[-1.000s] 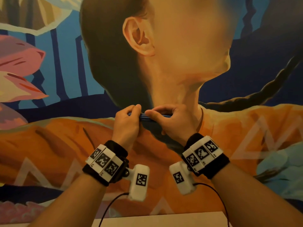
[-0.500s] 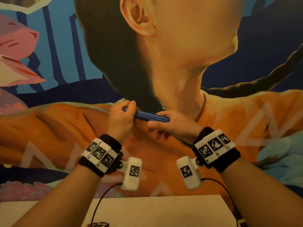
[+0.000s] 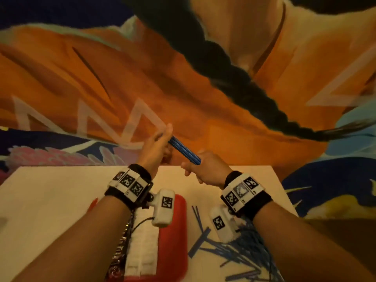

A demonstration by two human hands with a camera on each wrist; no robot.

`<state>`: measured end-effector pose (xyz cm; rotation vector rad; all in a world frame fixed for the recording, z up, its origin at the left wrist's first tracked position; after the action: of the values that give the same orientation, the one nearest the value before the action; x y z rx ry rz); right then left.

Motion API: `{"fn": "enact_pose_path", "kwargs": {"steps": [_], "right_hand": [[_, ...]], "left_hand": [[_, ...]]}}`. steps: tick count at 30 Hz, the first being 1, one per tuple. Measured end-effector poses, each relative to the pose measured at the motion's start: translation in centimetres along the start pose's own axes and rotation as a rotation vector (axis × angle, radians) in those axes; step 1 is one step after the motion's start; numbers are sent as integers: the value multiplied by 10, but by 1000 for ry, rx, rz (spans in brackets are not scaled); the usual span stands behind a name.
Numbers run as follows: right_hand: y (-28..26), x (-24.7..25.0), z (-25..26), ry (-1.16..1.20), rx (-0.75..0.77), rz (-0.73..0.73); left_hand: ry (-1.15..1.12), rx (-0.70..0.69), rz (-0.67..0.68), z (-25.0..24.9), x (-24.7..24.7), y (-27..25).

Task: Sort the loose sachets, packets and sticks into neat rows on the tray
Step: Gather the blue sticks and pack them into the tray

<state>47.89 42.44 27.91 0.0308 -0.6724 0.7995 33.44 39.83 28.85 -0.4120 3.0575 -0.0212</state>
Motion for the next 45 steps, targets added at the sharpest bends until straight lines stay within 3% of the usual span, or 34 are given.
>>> {"fn": "enact_pose_path", "kwargs": {"steps": [4, 8, 13, 17, 20, 25, 27, 37, 42, 45], "right_hand": [[13, -46, -70, 132, -153, 5], [20, -106, -126, 159, -294, 151], [22, -159, -184, 189, -436, 243], [18, -180, -216, 137, -490, 370], [11, -182, -245, 176, -541, 352], [0, -184, -277, 221, -611, 334], [-1, -181, -283, 224, -614, 320], [10, -181, -291, 193, -620, 306], [34, -178, -279, 5, -545, 250], [57, -178, -266, -135, -411, 194]], "left_hand": [[-254, 269, 203, 97, -31, -18], [-499, 439, 58, 174, -35, -29], [-413, 608, -13, 247, -27, -33], [-225, 761, -78, 293, -5, -23], [11, 855, -52, 325, 13, -5], [580, 892, 85, 351, 24, 25], [703, 918, 99, 358, 27, 30], [762, 934, 68, 365, 21, 33], [845, 915, 80, 362, 21, 33], [913, 856, 91, 356, 24, 35]]}}
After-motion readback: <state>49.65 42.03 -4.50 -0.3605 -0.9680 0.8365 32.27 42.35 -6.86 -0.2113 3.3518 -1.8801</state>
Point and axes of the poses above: each hand's wrist, its own y-axis towards the middle knuckle, its own x-axis out of the back of the hand, z = x × y, the point moved 8 cm from there along y, towards the middle knuckle, and after that the axes turned 6 degrees about z, right-handed, at the moved point
